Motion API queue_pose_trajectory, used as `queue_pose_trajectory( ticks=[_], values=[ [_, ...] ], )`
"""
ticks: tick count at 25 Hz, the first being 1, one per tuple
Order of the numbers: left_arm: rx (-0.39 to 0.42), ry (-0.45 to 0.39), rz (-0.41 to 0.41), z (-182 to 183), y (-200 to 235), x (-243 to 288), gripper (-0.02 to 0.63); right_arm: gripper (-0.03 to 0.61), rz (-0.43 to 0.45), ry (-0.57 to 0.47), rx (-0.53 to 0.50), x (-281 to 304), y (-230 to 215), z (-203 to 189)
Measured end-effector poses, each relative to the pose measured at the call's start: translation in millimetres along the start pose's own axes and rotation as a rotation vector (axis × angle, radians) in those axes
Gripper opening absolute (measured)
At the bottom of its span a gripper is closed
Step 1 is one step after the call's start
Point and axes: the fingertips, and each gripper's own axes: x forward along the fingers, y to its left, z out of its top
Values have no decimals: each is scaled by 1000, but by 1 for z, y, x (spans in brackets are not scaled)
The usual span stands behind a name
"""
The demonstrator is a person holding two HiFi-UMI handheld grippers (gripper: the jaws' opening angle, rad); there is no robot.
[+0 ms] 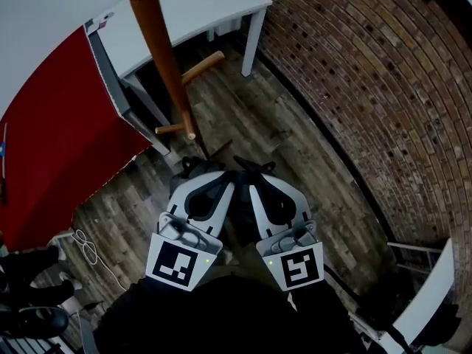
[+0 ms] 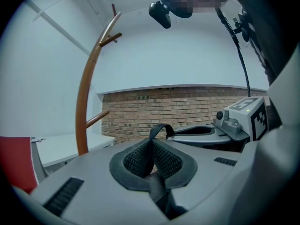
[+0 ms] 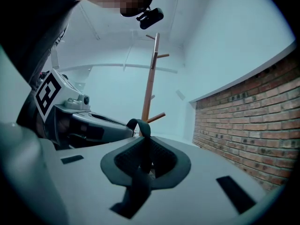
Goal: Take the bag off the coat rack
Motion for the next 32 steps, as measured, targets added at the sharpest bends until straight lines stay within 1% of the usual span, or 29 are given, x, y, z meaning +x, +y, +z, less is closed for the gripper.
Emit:
queue_pose_trajectory(
  ticks=[2, 6, 8, 12, 16, 19, 22, 24, 29, 32],
  values=[
    [4, 4, -59, 2, -22, 7, 23, 37, -62, -2, -3, -22, -12, 1],
    [27, -4, -147, 6, -77, 20, 23, 37, -149, -10, -1, -74, -36, 0],
    [37, -6, -199, 7, -108, 24, 23, 37, -204, -22, -3, -104, -46, 1],
    [65, -14, -321, 15, -180, 32, 23, 37, -343, -45, 3, -175, -70, 7],
    [68, -16, -440, 23, -263, 40, 23, 37, -473, -25, -7, -257, -96, 11],
    [71, -21, -516, 28, -328, 43, 23, 37, -550, 0, -14, -321, -112, 12],
    [100, -33, -619, 29, -400, 44, 23, 37, -647, 23, -10, -391, -127, 9],
    [117, -46, -693, 28, -448, 41, 23, 37, -716, 32, -7, -438, -133, 7],
    [92, -38, -855, 25, -567, 26, 23, 37, -886, 59, -16, -558, -143, 4],
    [116, -72, -959, 25, -633, 15, 23, 37, -992, 63, -26, -626, -144, 5]
  ],
)
